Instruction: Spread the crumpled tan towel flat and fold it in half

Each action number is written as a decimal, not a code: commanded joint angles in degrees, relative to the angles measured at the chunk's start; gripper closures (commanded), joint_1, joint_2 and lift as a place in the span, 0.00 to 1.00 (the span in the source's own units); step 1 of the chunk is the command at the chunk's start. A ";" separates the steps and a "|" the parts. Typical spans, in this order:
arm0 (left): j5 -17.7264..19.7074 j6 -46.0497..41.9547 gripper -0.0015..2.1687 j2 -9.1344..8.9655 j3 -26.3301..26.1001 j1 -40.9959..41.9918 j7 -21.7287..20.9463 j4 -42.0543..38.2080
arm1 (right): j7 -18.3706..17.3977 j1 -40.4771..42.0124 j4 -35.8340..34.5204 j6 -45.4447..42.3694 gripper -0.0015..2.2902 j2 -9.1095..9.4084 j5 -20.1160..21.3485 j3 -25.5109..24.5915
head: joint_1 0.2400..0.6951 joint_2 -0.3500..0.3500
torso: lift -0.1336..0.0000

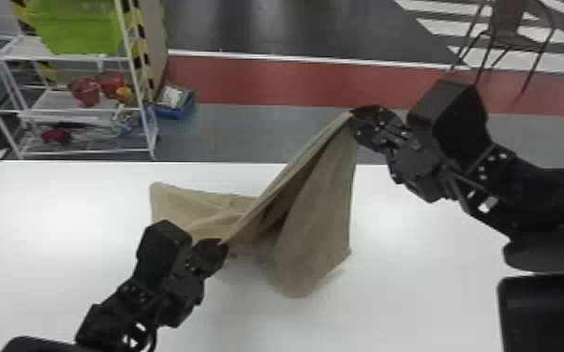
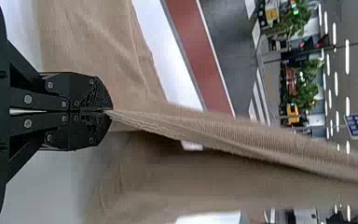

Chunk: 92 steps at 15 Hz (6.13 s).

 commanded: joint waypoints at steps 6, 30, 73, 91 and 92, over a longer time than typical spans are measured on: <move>-0.28 4.45 0.98 -0.13 10.94 -1.43 -2.23 -13.37 | 7.23 10.44 0.25 -17.54 0.63 -3.57 -1.15 -7.65 | 1.00 0.50 | 0.08; -5.37 -12.07 0.98 -0.13 15.33 0.68 -13.48 -16.79 | 17.07 -8.46 23.11 4.43 0.39 -3.48 -4.58 -6.25 | 0.95 0.43 | 0.08; -4.06 -20.51 0.98 -0.13 18.05 4.72 -14.89 -15.21 | 7.76 -31.40 67.49 0.04 0.57 13.22 6.50 -6.77 | 1.00 0.46 | 0.08; -8.54 -22.80 0.98 -0.13 25.09 -4.68 -21.04 -14.77 | -4.37 -26.30 39.45 3.73 0.57 1.00 -15.30 -9.76 | 0.49 0.47 | 0.08; -7.48 -28.60 0.98 0.72 25.96 0.15 -20.78 -16.09 | -2.18 -20.50 35.41 3.38 0.57 -1.81 -16.97 -11.17 | 0.51 0.46 | 0.08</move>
